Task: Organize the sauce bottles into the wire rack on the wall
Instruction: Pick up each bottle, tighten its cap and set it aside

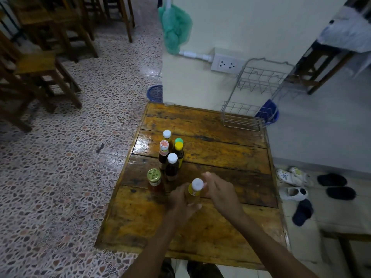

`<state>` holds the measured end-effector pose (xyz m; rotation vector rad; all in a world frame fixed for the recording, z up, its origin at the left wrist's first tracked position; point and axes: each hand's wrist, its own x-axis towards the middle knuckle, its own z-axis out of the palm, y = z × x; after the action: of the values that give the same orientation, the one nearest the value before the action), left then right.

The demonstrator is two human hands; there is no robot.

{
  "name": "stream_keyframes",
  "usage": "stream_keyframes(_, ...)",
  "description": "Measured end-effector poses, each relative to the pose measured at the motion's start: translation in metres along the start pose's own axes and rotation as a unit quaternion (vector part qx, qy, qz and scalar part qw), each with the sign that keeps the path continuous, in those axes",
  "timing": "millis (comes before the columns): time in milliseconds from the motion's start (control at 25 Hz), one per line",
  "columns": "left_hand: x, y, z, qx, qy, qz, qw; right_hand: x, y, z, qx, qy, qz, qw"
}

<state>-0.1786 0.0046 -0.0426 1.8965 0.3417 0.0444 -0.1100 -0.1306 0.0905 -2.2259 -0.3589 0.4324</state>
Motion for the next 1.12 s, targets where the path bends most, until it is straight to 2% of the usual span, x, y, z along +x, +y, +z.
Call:
stream_keyframes(40,0.003,0.002,0.001,0.003,0.001,0.009,1.000,-0.005,-0.004,-0.004,-0.026,0.016,-0.060,0.998)
stream_keyframes(120,0.006,0.008,0.003,0.018,-0.015,0.036,0.999,-0.015,-0.013,-0.015,-0.146,0.000,-0.130,0.981)
stream_keyframes(240,0.003,0.023,0.001,0.050,-0.052,0.070,0.995,-0.017,-0.012,-0.039,-0.310,0.002,-0.215,0.926)
stream_keyframes(360,0.005,0.050,0.000,0.046,-0.086,0.107,0.990,-0.008,-0.013,-0.080,-0.362,0.040,-0.280,0.888)
stream_keyframes(480,0.011,0.083,-0.003,0.065,-0.124,0.154,0.978,0.005,-0.003,-0.124,-0.410,0.081,-0.360,0.834)
stream_keyframes(560,0.016,0.100,-0.003,0.086,-0.156,0.167,0.970,0.013,0.010,-0.146,-0.412,0.078,-0.385,0.822)
stream_keyframes(640,0.019,0.116,0.002,0.123,-0.162,0.160,0.966,0.017,0.025,-0.159,-0.393,0.095,-0.385,0.830)
stream_keyframes(760,0.018,0.133,0.020,0.227,-0.116,0.149,0.955,0.013,0.054,-0.167,-0.324,0.134,-0.337,0.873)
stream_keyframes(960,0.006,0.134,0.059,0.305,-0.114,0.127,0.937,-0.004,0.099,-0.170,-0.277,0.130,-0.242,0.921)
stream_keyframes(1040,0.005,0.137,0.071,0.311,-0.131,0.101,0.936,-0.012,0.109,-0.174,-0.268,0.113,-0.220,0.931)
stream_keyframes(1120,0.012,0.144,0.078,0.238,-0.204,0.062,0.948,-0.020,0.114,-0.182,-0.287,0.112,-0.270,0.912)
